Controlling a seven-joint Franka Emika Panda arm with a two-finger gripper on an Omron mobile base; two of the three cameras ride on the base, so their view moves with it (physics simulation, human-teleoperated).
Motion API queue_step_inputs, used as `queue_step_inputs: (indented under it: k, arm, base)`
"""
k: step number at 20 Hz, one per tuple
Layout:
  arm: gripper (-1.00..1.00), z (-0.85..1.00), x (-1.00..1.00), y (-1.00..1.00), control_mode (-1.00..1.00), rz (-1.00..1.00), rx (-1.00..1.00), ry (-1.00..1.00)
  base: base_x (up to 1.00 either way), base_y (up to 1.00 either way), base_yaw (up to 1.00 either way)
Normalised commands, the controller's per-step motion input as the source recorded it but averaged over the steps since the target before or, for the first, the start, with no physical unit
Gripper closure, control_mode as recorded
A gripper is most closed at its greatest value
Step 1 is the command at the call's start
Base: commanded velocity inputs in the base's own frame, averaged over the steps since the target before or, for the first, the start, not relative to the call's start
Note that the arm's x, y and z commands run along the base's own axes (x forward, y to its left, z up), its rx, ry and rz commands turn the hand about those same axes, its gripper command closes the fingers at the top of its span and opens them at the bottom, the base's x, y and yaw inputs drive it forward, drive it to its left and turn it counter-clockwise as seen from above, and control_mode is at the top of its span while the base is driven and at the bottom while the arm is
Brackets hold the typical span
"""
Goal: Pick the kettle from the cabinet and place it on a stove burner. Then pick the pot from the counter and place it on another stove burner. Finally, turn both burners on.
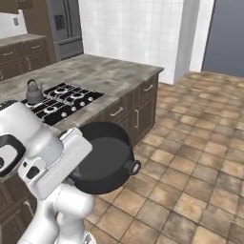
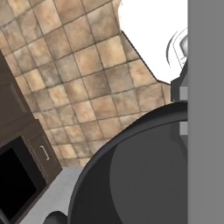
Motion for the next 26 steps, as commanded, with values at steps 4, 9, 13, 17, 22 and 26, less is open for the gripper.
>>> queue_step_inputs:
  k: [4, 9, 13, 17, 22, 26]
  arm:
    - [1.00, 0.00, 0.00, 0.00, 1.00, 0.00, 0.00, 0.00]
    - [1.00, 0.00, 0.00, 0.00, 1.00, 0.00, 0.00, 0.00]
    - [1.00, 0.00, 0.00, 0.00, 1.00, 0.00, 0.00, 0.00]
    - [1.00, 0.00, 0.00, 0.00, 1.00, 0.00, 0.00, 0.00]
    - [1.00, 0.00, 0.00, 0.00, 1.00, 0.00, 0.00, 0.00]
    - [1.00, 0.00, 0.00, 0.00, 1.00, 0.00, 0.00, 0.00]
  base:
    - [0.09, -0.29, 0.32]
    - [0.21, -0.48, 0.31]
    - [0.28, -0.51, 0.31]
    - [0.42, -0.57, 0.31]
    - [0.43, -0.60, 0.32]
    - [0.36, -0.59, 0.32]
